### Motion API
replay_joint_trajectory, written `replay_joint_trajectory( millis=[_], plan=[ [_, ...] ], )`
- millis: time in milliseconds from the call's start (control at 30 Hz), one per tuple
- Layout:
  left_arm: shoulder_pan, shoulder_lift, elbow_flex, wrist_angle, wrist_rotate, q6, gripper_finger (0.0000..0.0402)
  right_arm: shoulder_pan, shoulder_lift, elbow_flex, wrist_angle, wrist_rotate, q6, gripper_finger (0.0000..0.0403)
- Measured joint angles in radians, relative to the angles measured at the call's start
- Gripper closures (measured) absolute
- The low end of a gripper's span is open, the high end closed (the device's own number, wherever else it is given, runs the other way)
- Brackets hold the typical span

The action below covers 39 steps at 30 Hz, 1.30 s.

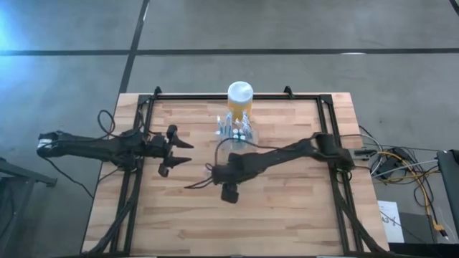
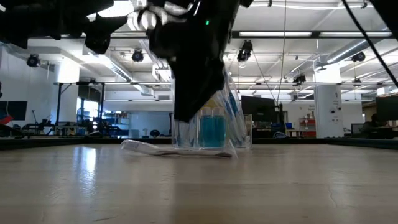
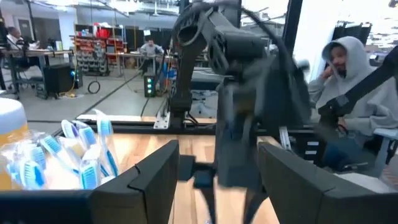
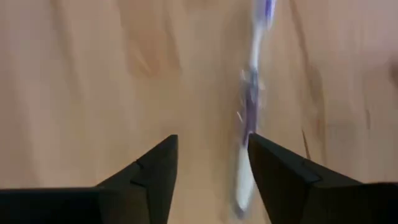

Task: Pick & Place toothbrushing station
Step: Put the violet toothbrush into the transparent organizer

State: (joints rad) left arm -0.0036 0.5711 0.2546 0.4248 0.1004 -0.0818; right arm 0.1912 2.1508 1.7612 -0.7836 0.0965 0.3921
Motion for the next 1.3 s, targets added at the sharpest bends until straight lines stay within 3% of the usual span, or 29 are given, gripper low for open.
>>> replay_joint_trajectory(
  millis=[233, 633, 800, 1133, 1300],
  plan=[
    [0.0, -0.033, 0.0, -0.025, 0.041, 0.0, 0.0179, -0.031, 0.198, 0.229, -0.3, 0.01, -0.002, 0.0195],
    [-0.001, -0.049, 0.0, -0.046, 0.049, -0.001, 0.0179, -0.069, 0.297, 0.289, -0.342, -0.022, -0.103, 0.0202],
    [-0.001, -0.051, 0.0, -0.049, 0.049, -0.001, 0.0179, -0.076, 0.308, 0.276, -0.327, -0.101, -0.161, 0.0241],
    [-0.001, -0.053, 0.0, -0.052, 0.066, -0.009, 0.0179, -0.083, 0.303, 0.265, -0.324, -0.134, -0.208, 0.038],
    [-0.001, -0.053, 0.0, -0.052, 0.067, -0.009, 0.0179, -0.076, 0.271, 0.259, -0.316, -0.126, -0.22, 0.0384]
  ],
)
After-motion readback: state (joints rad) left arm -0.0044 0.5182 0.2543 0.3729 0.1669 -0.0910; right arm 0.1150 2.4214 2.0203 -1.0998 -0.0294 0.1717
